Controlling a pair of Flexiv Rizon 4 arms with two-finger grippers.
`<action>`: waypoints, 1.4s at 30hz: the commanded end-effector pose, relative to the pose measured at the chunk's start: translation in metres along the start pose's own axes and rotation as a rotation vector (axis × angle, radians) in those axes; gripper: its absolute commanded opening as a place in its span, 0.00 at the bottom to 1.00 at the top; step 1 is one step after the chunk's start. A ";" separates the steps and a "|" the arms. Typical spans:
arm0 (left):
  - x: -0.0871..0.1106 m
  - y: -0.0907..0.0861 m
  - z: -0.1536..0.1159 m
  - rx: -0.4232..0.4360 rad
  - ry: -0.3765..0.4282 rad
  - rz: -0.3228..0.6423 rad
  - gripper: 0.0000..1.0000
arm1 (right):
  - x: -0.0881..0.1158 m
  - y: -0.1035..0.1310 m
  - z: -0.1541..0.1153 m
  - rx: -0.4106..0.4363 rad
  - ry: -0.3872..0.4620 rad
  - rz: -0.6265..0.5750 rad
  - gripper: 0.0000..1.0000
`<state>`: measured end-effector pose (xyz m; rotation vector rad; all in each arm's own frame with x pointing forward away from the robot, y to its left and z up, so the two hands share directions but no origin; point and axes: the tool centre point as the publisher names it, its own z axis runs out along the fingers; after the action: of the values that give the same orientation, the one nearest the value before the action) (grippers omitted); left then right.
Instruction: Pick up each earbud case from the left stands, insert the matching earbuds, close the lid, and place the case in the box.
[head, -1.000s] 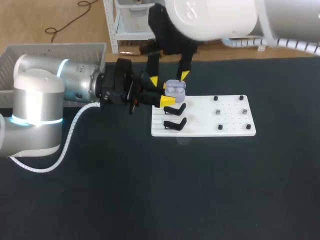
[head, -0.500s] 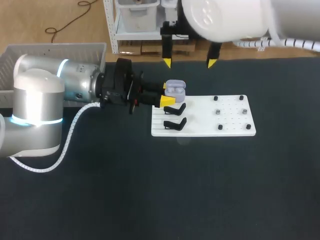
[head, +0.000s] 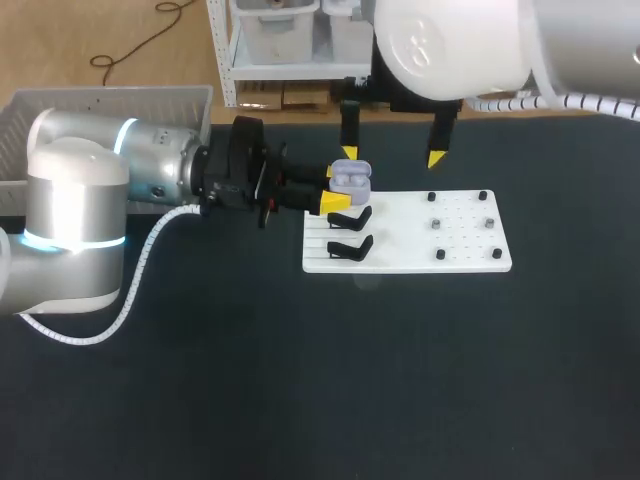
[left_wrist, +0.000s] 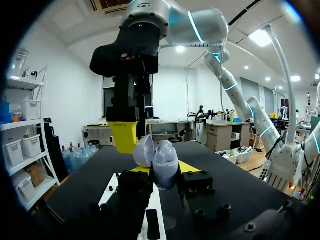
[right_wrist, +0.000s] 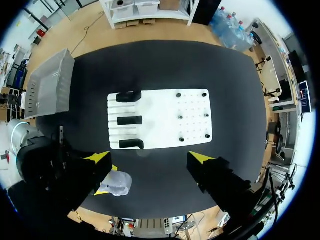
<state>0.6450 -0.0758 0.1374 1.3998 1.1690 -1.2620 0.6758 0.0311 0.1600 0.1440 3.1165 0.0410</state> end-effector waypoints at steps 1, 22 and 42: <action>0.000 0.001 0.000 0.002 0.001 -0.001 0.00 | 0.005 -0.002 0.001 -0.005 0.003 -0.001 1.00; -0.005 -0.001 -0.006 -0.024 -0.018 -0.100 0.00 | 0.031 -0.002 -0.075 -0.082 -0.348 -0.039 1.00; -0.053 0.017 -0.102 -0.364 0.044 -0.272 0.00 | 0.045 -0.008 -0.106 -0.188 -0.521 -0.040 1.00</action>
<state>0.6836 0.0029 0.1866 1.0897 1.4915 -1.2629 0.6317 0.0277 0.2678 0.0557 2.7285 0.2567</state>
